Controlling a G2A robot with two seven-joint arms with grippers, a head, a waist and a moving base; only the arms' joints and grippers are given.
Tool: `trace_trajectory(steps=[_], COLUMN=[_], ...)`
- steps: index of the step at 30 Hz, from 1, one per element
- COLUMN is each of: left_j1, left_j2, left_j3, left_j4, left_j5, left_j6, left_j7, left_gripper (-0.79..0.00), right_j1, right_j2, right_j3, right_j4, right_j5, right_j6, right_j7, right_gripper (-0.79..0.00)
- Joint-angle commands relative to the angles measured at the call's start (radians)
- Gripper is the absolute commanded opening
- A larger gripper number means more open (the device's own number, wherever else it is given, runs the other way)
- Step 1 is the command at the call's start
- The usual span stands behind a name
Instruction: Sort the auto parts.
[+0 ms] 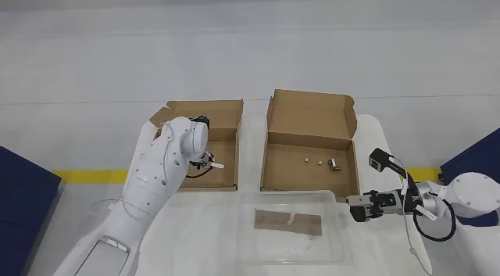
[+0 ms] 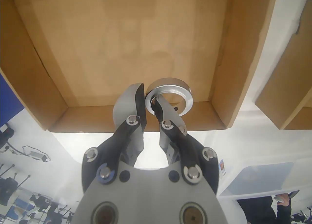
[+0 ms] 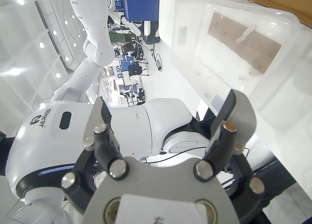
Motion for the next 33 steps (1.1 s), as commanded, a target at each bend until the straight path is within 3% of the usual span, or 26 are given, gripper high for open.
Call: trace_trajectory(steps=[1, 12, 22, 33], left_j1=[0.0, 0.008, -0.066, -0.141], left_j2=[0.0, 0.001, -0.022, -0.081], left_j3=[0.0, -0.013, -0.02, 0.031], left_j4=[0.0, 0.017, 0.183, 0.4], left_j5=[0.0, -0.011, -0.073, -0.143], left_j6=[0.0, -0.005, -0.006, -0.007], left_j7=[0.0, 0.032, 0.076, 0.157], left_gripper=[-0.785, -0.785, -0.785, -0.785], right_j1=[0.0, 0.0, 0.0, 0.0], right_j2=[0.0, 0.0, 0.0, 0.0], right_j3=[0.0, 0.0, 0.0, 0.0], right_j4=[0.0, 0.0, 0.0, 0.0], right_j5=[0.0, 0.0, 0.0, 0.0], right_j6=[0.0, 0.0, 0.0, 0.0], right_j7=[0.0, 0.0, 0.0, 0.0], right_gripper=[0.0, 0.0, 0.0, 0.0])
